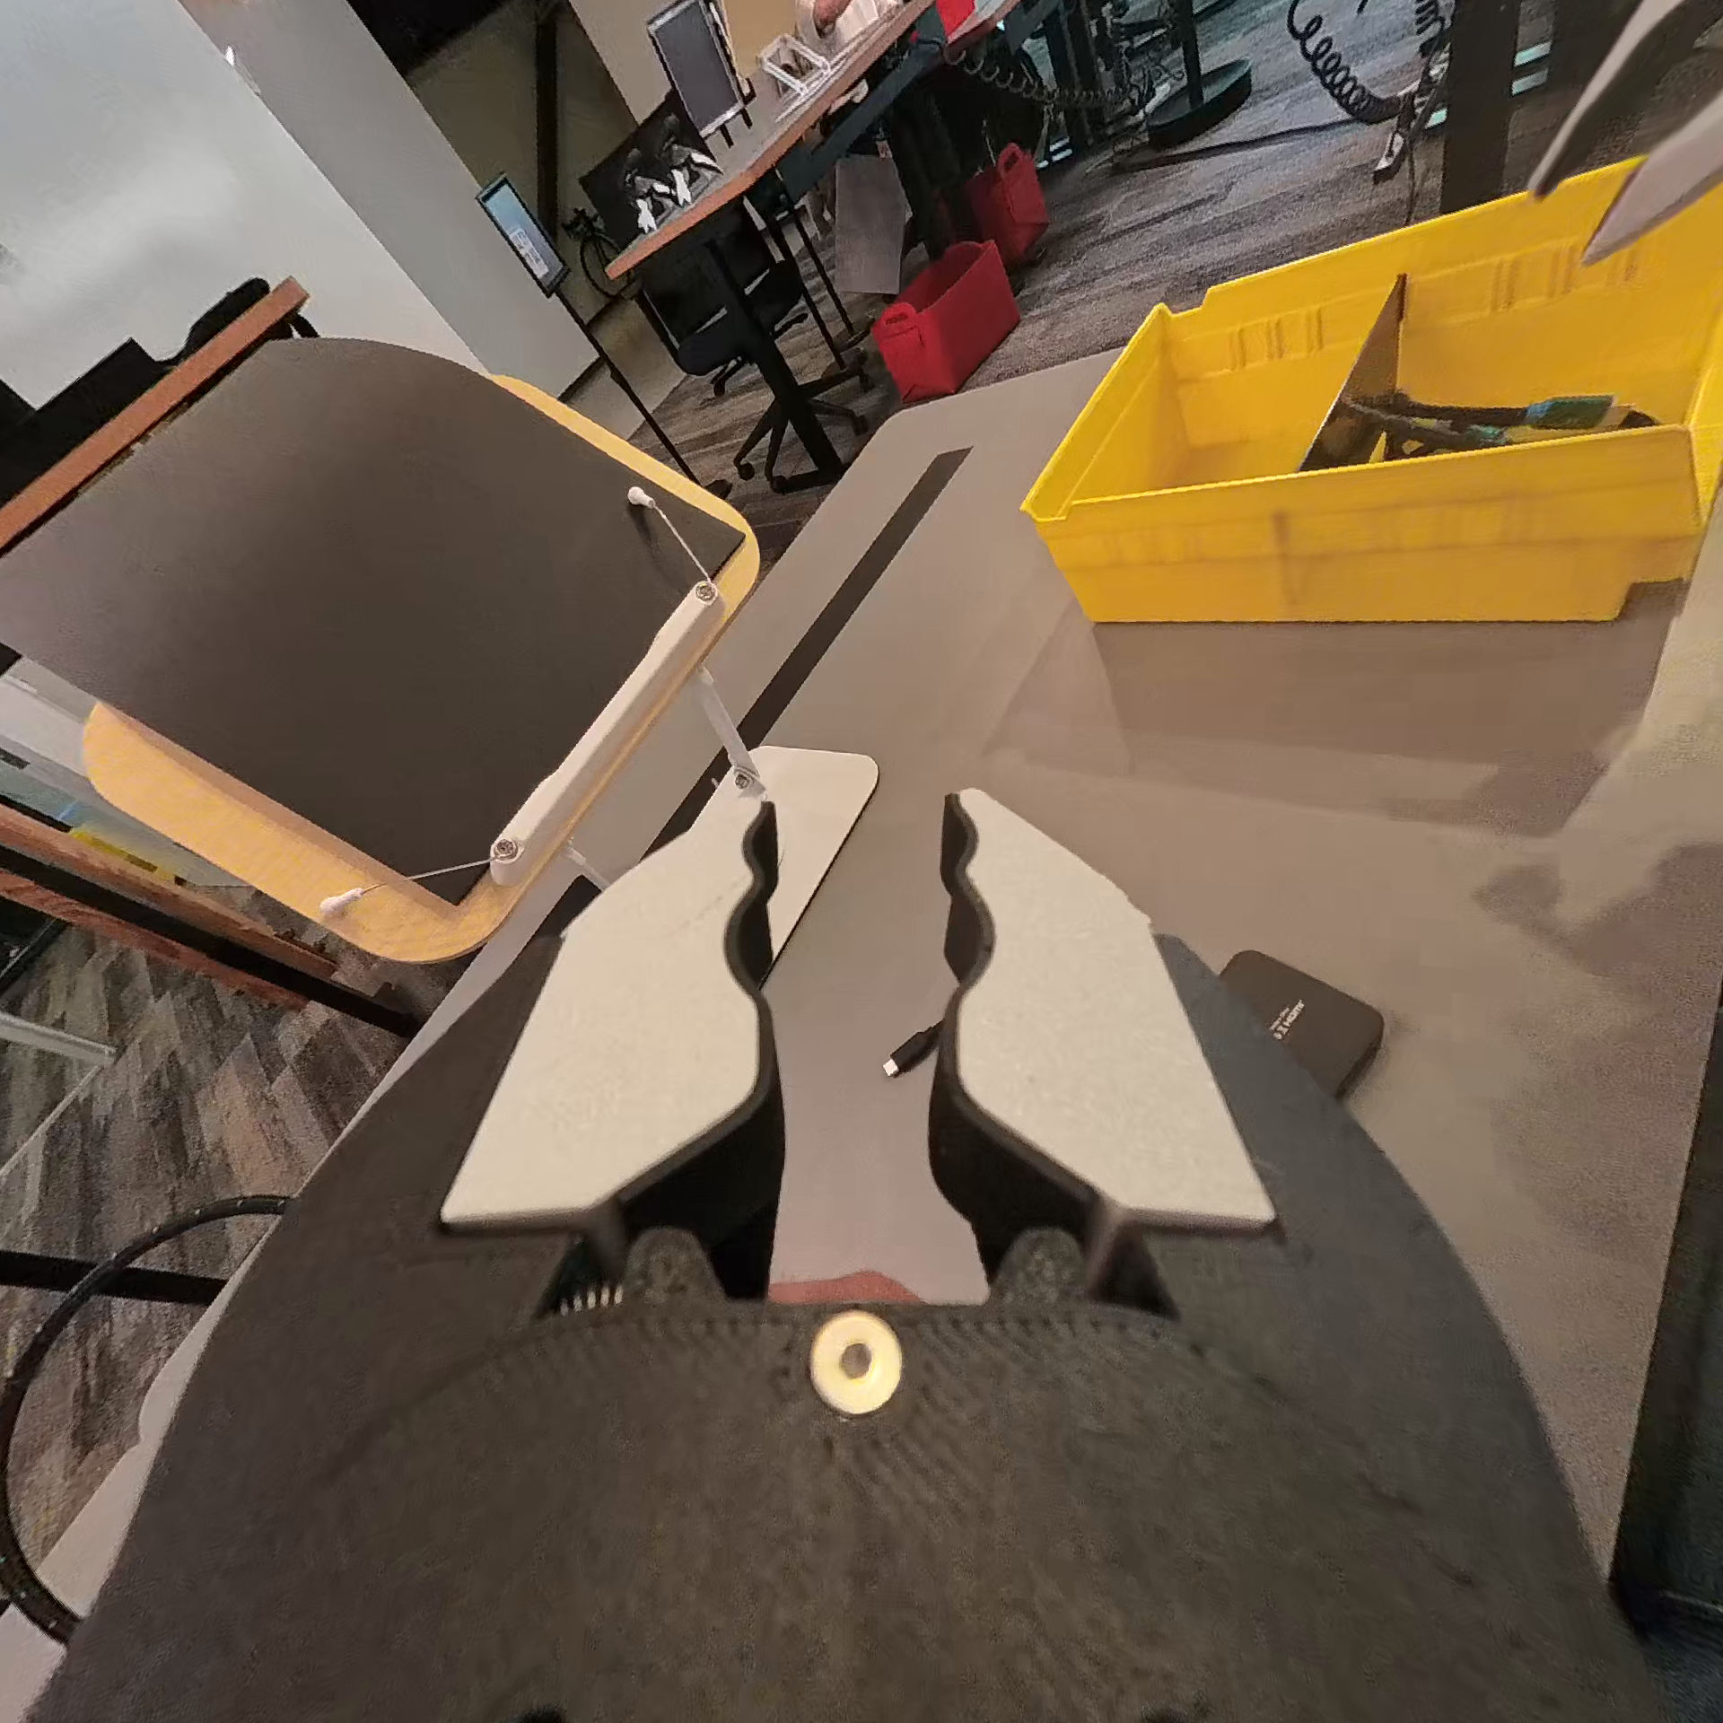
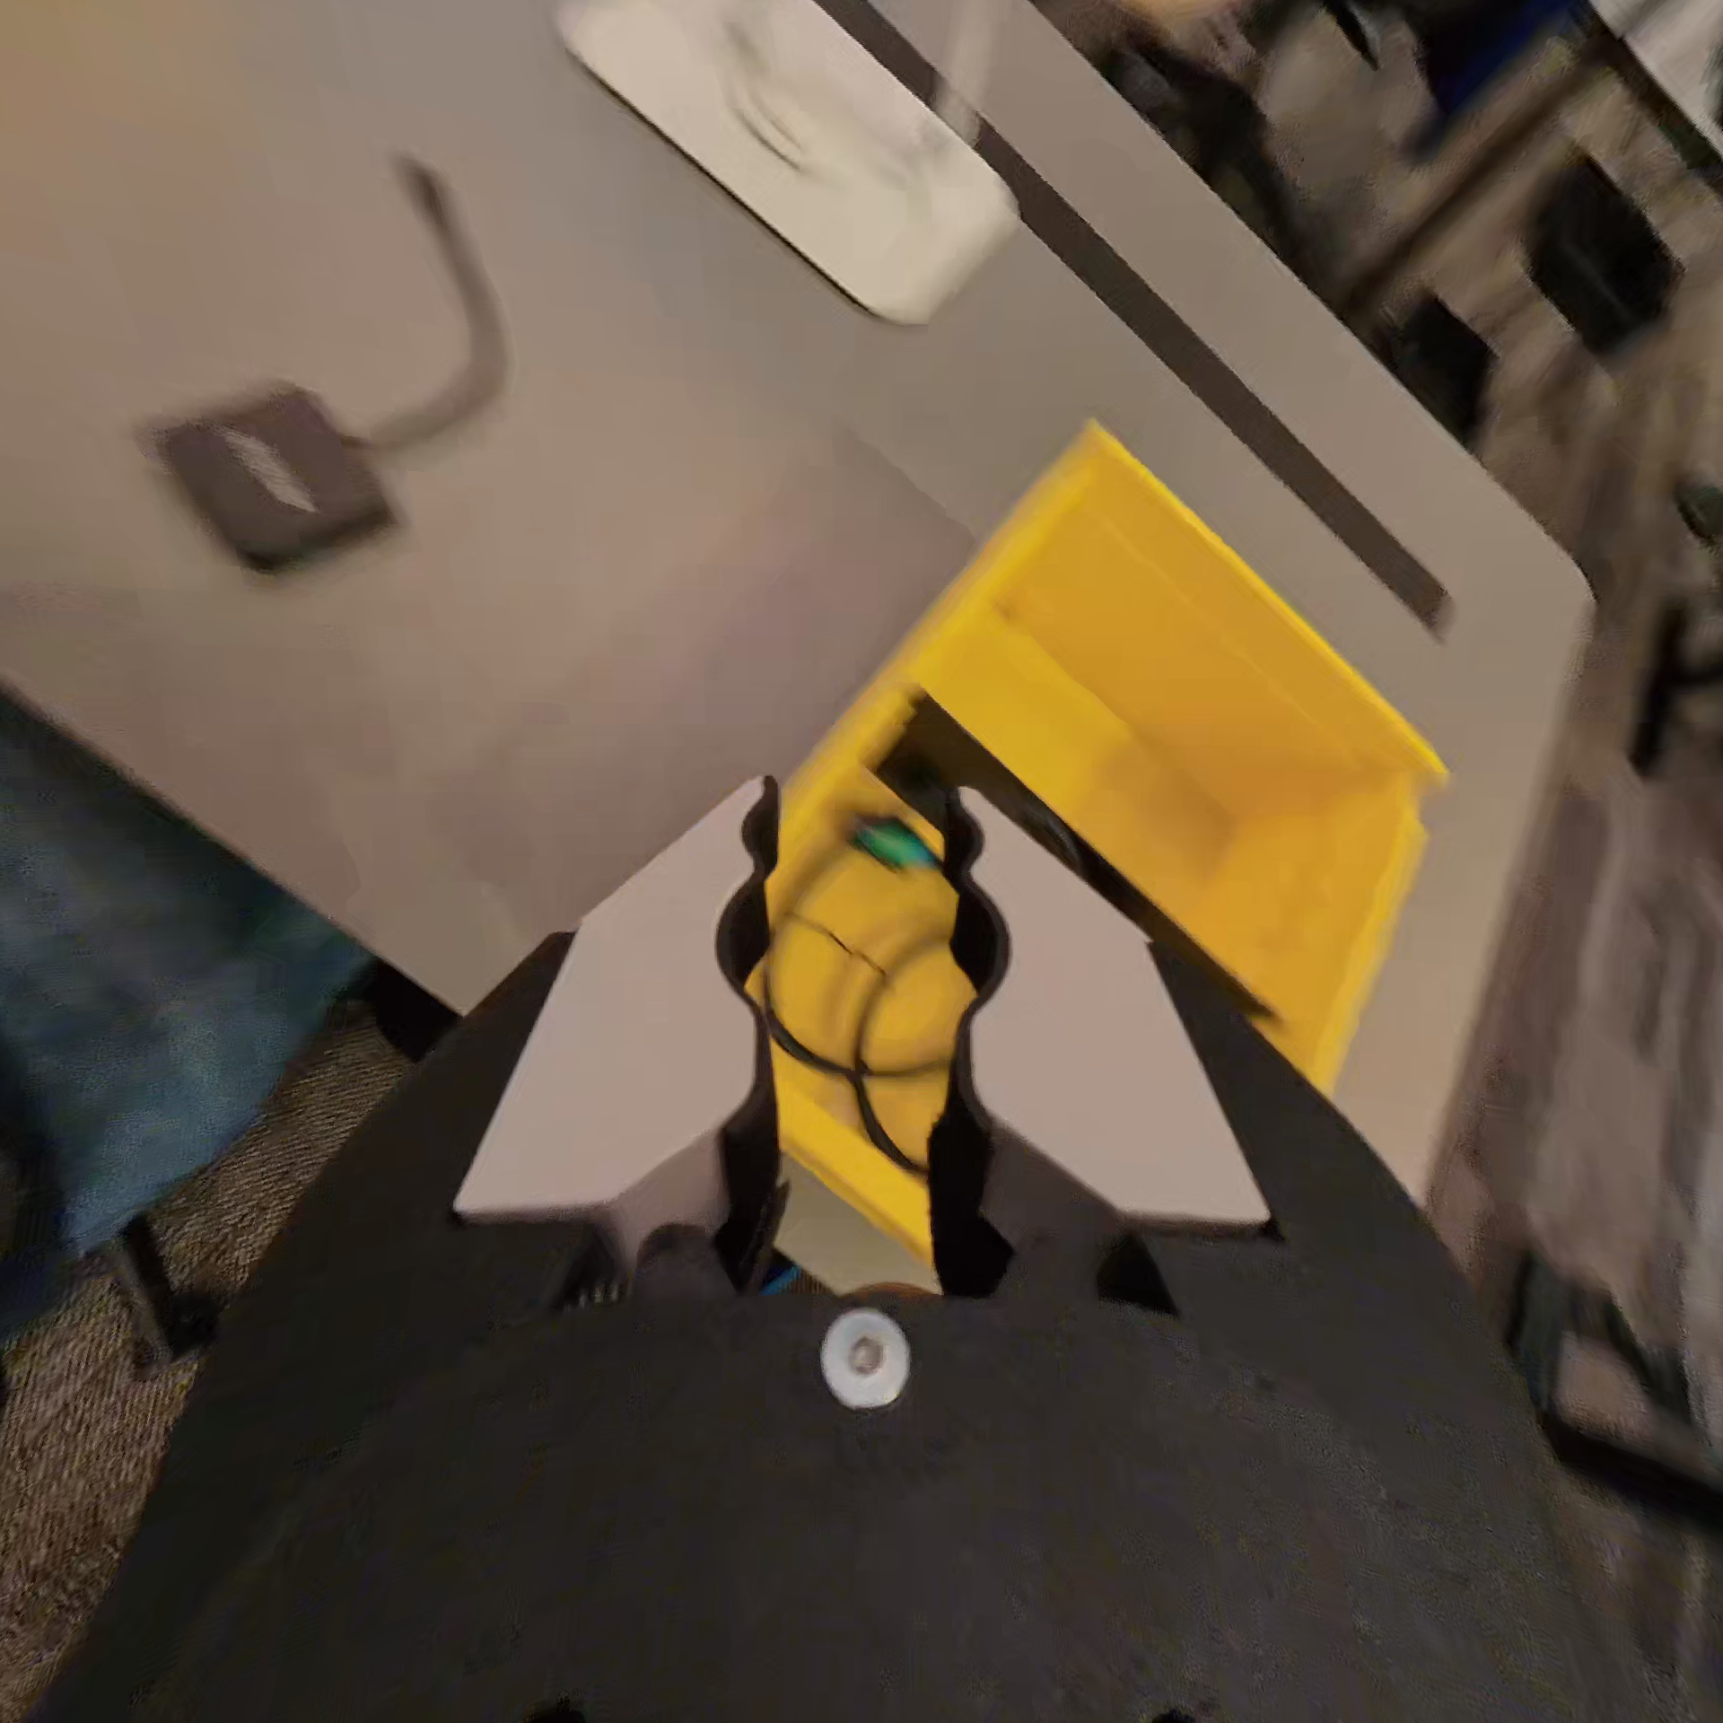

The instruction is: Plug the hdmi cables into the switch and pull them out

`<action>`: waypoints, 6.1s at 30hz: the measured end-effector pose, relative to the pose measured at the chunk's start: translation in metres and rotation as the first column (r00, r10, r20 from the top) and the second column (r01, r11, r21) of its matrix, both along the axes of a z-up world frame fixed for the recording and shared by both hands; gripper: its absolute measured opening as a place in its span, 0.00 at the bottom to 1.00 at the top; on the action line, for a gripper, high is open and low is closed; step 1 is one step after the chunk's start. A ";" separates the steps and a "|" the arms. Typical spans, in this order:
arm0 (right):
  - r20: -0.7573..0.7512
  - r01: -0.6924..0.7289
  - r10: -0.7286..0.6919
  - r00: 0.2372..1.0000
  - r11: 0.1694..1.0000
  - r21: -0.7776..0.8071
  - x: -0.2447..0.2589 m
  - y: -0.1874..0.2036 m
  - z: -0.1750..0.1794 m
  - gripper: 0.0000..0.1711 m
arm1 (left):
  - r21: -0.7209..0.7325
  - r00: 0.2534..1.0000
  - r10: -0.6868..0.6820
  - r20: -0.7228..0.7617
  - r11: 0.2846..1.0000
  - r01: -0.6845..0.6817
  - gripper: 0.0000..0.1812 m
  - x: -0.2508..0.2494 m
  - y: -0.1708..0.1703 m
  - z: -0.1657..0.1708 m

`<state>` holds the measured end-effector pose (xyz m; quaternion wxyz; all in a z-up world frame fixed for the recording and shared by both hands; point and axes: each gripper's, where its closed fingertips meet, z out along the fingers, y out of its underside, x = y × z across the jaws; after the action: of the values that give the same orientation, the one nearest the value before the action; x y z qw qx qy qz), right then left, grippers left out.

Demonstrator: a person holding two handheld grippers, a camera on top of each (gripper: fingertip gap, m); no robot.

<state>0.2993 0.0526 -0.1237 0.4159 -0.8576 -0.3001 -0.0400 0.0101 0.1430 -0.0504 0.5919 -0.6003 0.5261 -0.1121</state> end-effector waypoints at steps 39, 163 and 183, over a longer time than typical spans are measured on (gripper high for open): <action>-0.074 -0.115 0.118 0.990 0.993 0.040 -0.077 0.108 0.036 0.35 | 0.152 0.997 0.076 -0.013 0.986 -0.073 0.19 -0.035 0.008 0.041; 0.035 -0.391 0.409 0.912 0.841 0.373 -0.259 0.086 0.004 0.33 | -0.298 0.917 -0.175 -0.358 0.952 0.066 0.17 -0.032 0.013 -0.095; 0.227 -0.516 0.475 0.850 0.838 0.179 -0.256 0.087 -0.053 0.07 | -0.440 0.869 -0.333 -0.366 0.885 0.154 0.22 -0.031 -0.012 -0.119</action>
<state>0.0428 0.1393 -0.1768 0.4819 -0.6884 -0.5406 -0.0402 -0.0213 0.1313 -0.1693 0.3068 -0.6445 0.6827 -0.1560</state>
